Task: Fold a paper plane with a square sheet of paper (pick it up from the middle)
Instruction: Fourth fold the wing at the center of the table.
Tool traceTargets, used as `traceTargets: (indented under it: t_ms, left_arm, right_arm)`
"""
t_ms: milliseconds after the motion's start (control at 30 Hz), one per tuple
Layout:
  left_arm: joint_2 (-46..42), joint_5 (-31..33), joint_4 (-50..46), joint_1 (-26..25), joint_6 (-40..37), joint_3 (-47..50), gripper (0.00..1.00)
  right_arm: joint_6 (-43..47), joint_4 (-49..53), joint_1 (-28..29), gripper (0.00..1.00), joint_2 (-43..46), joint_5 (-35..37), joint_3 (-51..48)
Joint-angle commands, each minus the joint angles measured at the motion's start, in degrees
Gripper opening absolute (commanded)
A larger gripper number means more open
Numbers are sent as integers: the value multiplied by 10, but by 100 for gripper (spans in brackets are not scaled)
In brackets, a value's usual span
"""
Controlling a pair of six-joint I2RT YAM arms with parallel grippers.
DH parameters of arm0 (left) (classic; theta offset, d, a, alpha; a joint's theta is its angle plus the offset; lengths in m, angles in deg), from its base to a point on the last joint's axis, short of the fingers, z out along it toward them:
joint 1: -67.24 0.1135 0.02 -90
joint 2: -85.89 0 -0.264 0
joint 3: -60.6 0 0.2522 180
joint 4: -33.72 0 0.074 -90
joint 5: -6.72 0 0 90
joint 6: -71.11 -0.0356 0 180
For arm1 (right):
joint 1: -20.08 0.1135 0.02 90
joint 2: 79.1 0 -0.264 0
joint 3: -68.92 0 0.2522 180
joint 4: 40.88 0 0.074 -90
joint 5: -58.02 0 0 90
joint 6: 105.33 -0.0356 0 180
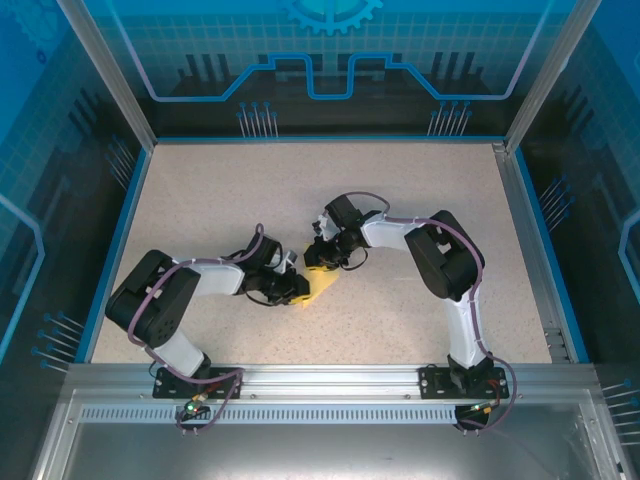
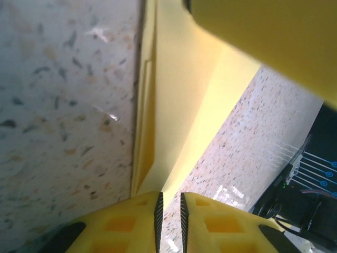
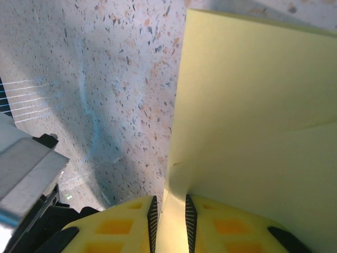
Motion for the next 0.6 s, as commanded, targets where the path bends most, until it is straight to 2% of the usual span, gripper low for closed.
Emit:
traceTargets:
  t_ms: [0,567]
  left_arm:
    - [7,-8,-50,0,-31,17,20]
    - [-24,-24,-159,-17,-84,12,22]
  right_arm:
    - [9,51,0,25,-50,75,-20]
    - [10,55,1,25,-52,76,-18]
